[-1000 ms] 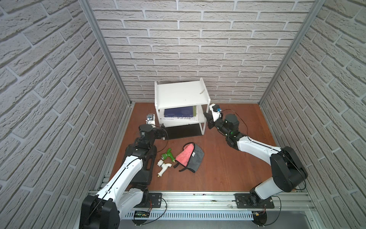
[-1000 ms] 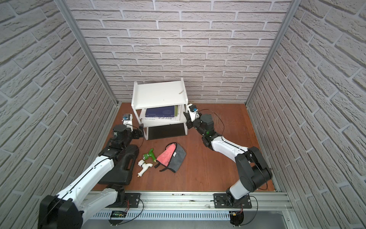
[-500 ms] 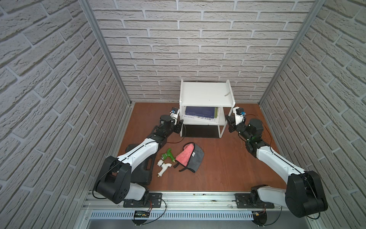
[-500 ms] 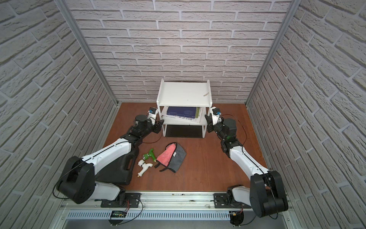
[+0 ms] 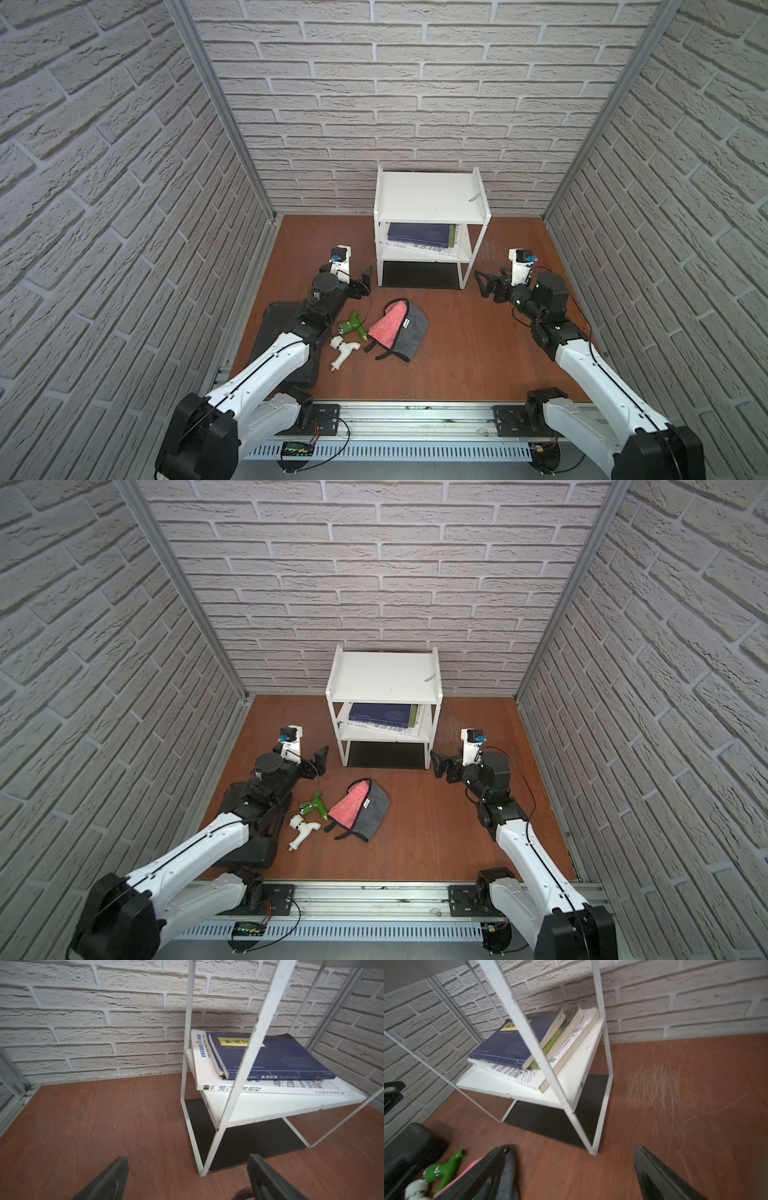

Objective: Wipe the bookshelf clean with a cloth
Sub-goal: Pick up the cleaning item at the center of the board.

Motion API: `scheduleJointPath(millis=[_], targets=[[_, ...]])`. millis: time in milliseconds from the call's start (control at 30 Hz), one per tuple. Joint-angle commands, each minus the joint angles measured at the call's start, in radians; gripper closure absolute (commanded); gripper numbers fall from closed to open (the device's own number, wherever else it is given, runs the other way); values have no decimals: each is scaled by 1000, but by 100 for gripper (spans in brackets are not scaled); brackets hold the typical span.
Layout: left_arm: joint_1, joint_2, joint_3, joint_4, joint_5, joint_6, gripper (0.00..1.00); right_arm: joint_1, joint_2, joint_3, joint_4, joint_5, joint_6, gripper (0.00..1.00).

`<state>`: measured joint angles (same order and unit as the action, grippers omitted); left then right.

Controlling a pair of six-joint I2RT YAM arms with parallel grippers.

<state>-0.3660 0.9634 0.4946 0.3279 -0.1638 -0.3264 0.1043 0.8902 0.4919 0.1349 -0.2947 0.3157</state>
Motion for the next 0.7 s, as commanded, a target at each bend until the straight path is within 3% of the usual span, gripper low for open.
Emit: scheduleJointPath(millis=[0,200,333,400,667], targets=[[0,-94,-61,-50,-97,-130,2,113,-53,-40,-112,64,162,0],[32,-173,-164,-110,-40,-297,2,463,13,-55,-112,360,396,0],[40,-197,-228,-67,-21,-356,2,667,208,40,-81,547,374,0],[40,-196,-232,-73,-14,-362,2,729,324,141,-119,627,320,0],[50,-234,-190,-219,27,-413,2,895,749,493,-292,716,289,0]])
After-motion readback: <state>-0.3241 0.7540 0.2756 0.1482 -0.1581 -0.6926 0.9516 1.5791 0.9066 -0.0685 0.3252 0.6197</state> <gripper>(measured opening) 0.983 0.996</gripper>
